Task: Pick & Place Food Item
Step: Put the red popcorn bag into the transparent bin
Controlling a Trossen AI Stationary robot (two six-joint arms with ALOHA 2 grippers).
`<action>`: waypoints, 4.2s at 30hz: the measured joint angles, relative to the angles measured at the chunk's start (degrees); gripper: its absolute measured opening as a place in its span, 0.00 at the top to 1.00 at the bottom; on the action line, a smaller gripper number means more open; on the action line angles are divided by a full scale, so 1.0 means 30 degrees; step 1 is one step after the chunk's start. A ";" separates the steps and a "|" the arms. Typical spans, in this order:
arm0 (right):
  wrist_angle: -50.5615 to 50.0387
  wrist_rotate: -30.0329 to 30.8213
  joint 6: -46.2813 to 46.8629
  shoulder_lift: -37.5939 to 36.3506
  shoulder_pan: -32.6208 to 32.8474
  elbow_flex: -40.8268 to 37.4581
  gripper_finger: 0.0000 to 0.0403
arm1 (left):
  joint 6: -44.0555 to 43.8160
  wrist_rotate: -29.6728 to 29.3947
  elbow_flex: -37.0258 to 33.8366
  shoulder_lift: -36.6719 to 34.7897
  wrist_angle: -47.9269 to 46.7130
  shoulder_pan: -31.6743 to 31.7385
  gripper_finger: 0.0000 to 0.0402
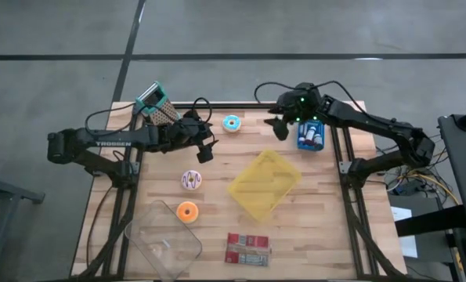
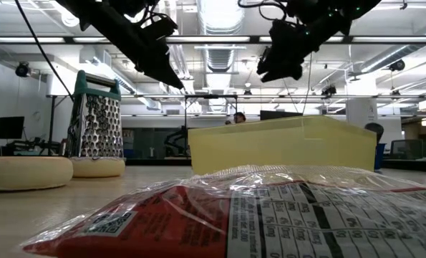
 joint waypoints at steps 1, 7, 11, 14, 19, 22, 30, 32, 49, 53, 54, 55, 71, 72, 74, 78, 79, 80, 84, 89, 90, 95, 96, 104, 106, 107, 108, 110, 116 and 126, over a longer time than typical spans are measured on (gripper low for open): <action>0.0128 -0.0005 -0.0674 0.0139 0.0167 0.0003 0.45 | 0.0132 -0.0004 0.0000 0.0000 -0.0014 0.0000 0.25; 0.0251 -0.0048 -0.3719 0.1046 0.0792 -0.0004 0.45 | 0.1275 -0.0054 0.0000 0.0000 -0.1382 0.0015 0.25; 0.0246 -0.0046 -0.4597 0.1682 0.0887 -0.0004 0.45 | 0.1270 -0.0422 0.0000 0.0000 -0.1807 0.0032 0.25; 0.0232 -0.0042 -0.5040 0.2035 0.0887 0.0023 0.45 | 0.1263 -0.0483 0.0000 -0.0024 -0.1688 0.0084 0.25; 0.0266 -0.0026 -0.6496 0.2243 0.0887 0.0061 0.45 | 0.1292 -0.0578 0.0237 -0.0125 -0.1589 0.0532 0.25; 0.0229 -0.0013 -0.7071 0.2243 0.0887 0.0061 0.45 | 0.1331 -0.0617 0.0411 -0.0241 -0.1591 0.0995 0.25; -0.0440 -0.0019 -0.6245 0.2243 0.0887 0.0061 0.49 | 0.1263 -0.0685 0.0539 -0.0401 -0.2077 0.2662 0.25; -0.0434 -0.0019 -0.6224 0.2243 0.0887 0.0061 0.50 | 0.1205 -0.0685 0.0535 -0.0401 -0.2076 0.2968 0.25; 0.2404 -0.0188 -0.4677 0.4254 0.0931 0.0713 0.54 | -0.0231 -0.0617 0.0277 -0.0587 -0.0968 0.4607 0.25; 0.2345 -0.0069 -0.5218 0.5710 0.0931 0.1602 0.54 | -0.0293 0.0660 0.0284 -0.1029 -0.0932 0.4824 0.25; 0.2352 -0.0063 -0.5224 0.6120 0.0931 0.1929 0.54 | -0.0121 0.1393 0.0282 -0.1151 -0.0951 0.4823 0.25; 0.2263 -0.0063 -0.5238 0.6513 0.0931 0.2280 0.54 | 0.0135 0.2230 0.0255 -0.1274 -0.0951 0.4823 0.25; -0.7427 -0.6828 -0.8113 0.7848 0.3057 0.5918 0.54 | 0.0757 0.4755 0.0015 -0.2912 -0.2968 0.4823 0.25; -0.7530 -0.7387 -0.7742 0.7725 0.3330 0.5957 0.54 | 0.0751 0.4750 0.0015 -0.2914 -0.3103 0.4823 0.25; -0.7484 -0.8095 -0.6284 0.7433 0.3786 0.6041 0.54 | 0.0565 0.4745 0.0006 -0.2914 -0.3449 0.4823 0.25; -0.7439 -0.8234 -0.3320 0.6860 0.4916 0.5933 0.54 | -0.0687 0.4750 -0.0006 -0.2871 -0.4433 0.4761 0.25; -0.7442 -0.8230 -0.2826 0.6799 0.5301 0.5853 0.54 | -0.1270 0.4750 -0.0020 -0.2871 -0.4690 0.4679 0.25; -0.7382 -0.8230 -0.2378 0.6775 0.5779 0.5810 0.54 | -0.1883 0.4763 -0.0032 -0.2871 -0.4883 0.4560 0.25; -0.7209 -0.8196 -0.1747 0.6747 0.8172 0.5781 0.54 | -0.3059 0.5328 -0.0495 -0.2863 -0.4930 0.3665 0.25; -0.5210 -0.6762 -0.0180 0.6437 1.1005 0.5773 0.54 | -0.3920 0.6680 -0.1118 -0.2862 -0.4283 0.2411 0.25; -0.4904 -0.6041 0.0173 0.6283 1.1472 0.5773 0.54 | -0.4402 0.7030 -0.1236 -0.2863 -0.4150 0.2152 0.25; -0.4552 -0.0238 0.2597 0.5701 1.4104 0.5773 0.54 | -0.5453 1.0173 -0.2054 -0.2863 -0.3771 0.0439 0.25; -0.4549 0.0919 0.3118 0.5690 1.4653 0.5766 0.54 | -0.5711 1.0435 -0.2351 -0.2863 -0.3329 -0.0052 0.25; -0.3697 0.6704 0.7790 0.6114 1.8515 0.5722 0.54 | -1.0100 0.9537 -0.4413 -0.2849 0.1966 -0.3118 0.25; -0.3700 0.7533 0.9848 0.6296 1.9297 0.5685 0.54 | -1.1326 0.9530 -0.4437 -0.2849 0.2704 -0.3595 0.25; -0.3755 0.7900 1.0843 0.6457 1.9654 0.5679 0.54 | -1.1798 0.9530 -0.4437 -0.2849 0.2967 -0.3822 0.25; -0.3714 0.8204 1.1693 0.6596 1.9989 0.5679 0.54 | -1.2220 0.9532 -0.4437 -0.2845 0.3344 -0.4060 0.25; -0.3665 0.9065 1.2798 0.7027 2.0730 0.5664 0.54 | -1.3094 0.9542 -0.4437 -0.2844 0.4527 -0.4571 0.25; -0.1796 1.1034 1.3905 0.8612 2.2474 0.5649 0.54 | -1.4101 0.9938 -0.4430 -0.2849 0.7392 -0.6063 0.25; 0.2099 1.1311 1.4350 1.0797 2.3103 0.5671 0.54 | -1.3810 0.9563 -0.4430 -0.2849 0.8039 -0.6900 0.25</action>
